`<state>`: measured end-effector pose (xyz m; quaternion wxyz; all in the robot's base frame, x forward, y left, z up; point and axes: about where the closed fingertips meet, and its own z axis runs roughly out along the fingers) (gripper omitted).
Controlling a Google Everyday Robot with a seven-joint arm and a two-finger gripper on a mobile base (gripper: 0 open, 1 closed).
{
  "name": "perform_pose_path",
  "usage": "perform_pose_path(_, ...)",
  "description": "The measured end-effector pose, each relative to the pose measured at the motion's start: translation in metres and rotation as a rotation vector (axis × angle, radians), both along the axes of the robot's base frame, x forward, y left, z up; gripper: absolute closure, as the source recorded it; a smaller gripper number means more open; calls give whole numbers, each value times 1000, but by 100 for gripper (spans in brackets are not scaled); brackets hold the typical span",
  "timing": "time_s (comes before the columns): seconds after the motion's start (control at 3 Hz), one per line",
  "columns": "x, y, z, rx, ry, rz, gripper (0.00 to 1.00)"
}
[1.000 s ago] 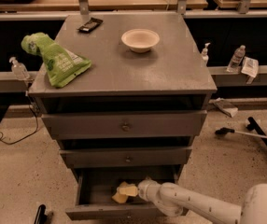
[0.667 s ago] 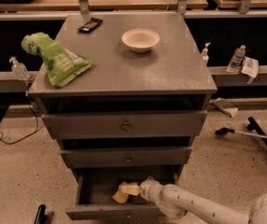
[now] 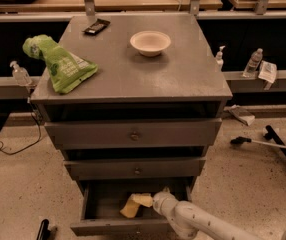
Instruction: Place sponge into bottom drawer
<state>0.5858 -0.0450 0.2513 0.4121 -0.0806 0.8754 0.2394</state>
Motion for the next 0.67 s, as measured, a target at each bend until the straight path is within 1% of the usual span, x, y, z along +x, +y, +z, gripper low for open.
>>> perform_pose_path(0.33,6,-10,-1,-23,-6,-41,0)
perform_pose_path(0.67,6,-10,-1,-23,-6,-41,0)
